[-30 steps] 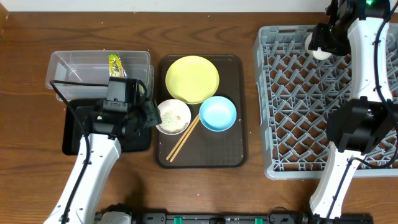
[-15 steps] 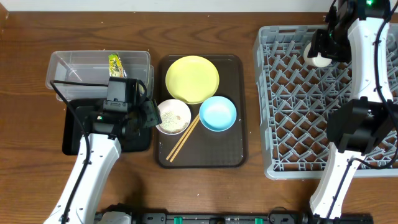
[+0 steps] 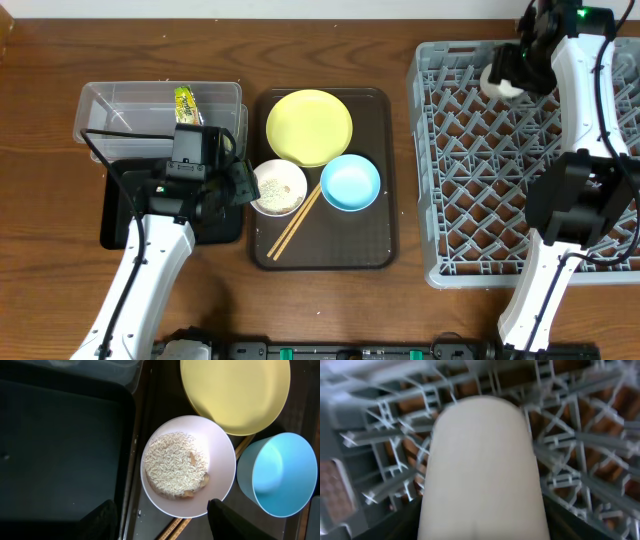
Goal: Sort waste into correct bins and load items into the dishwasher rack
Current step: 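Lower the white cup upright into the rack's far corner and release, then move the right gripper to the blue bowl and grasp its rim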
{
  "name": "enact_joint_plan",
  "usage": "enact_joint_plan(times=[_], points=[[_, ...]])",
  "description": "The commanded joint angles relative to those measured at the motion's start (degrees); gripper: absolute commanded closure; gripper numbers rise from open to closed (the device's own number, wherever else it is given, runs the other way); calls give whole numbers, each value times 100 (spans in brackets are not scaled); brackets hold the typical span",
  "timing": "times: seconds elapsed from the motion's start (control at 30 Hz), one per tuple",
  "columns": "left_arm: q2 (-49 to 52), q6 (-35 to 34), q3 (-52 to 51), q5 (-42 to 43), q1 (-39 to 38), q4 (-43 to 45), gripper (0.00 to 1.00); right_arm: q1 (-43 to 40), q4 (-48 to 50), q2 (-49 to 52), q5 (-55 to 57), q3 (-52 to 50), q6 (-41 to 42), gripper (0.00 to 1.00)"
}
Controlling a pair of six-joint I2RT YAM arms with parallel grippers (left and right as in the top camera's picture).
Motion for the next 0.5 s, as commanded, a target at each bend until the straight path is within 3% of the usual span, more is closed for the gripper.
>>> enact_joint_plan(times=[0.0,0.03,0.1,0.47], points=[[44,35,114,-72,20,-7,39,-17,109,-262,-136,160,116,30],[44,35,114,-72,20,-9,39,-22,144,-295,-144,192,120,28],[44,35,114,-72,20,-7,39,-22,149,-400,-153,229,111,9],[44,35,114,-72,20,-11,38,9,-647,-994,-656,232,-52,9]])
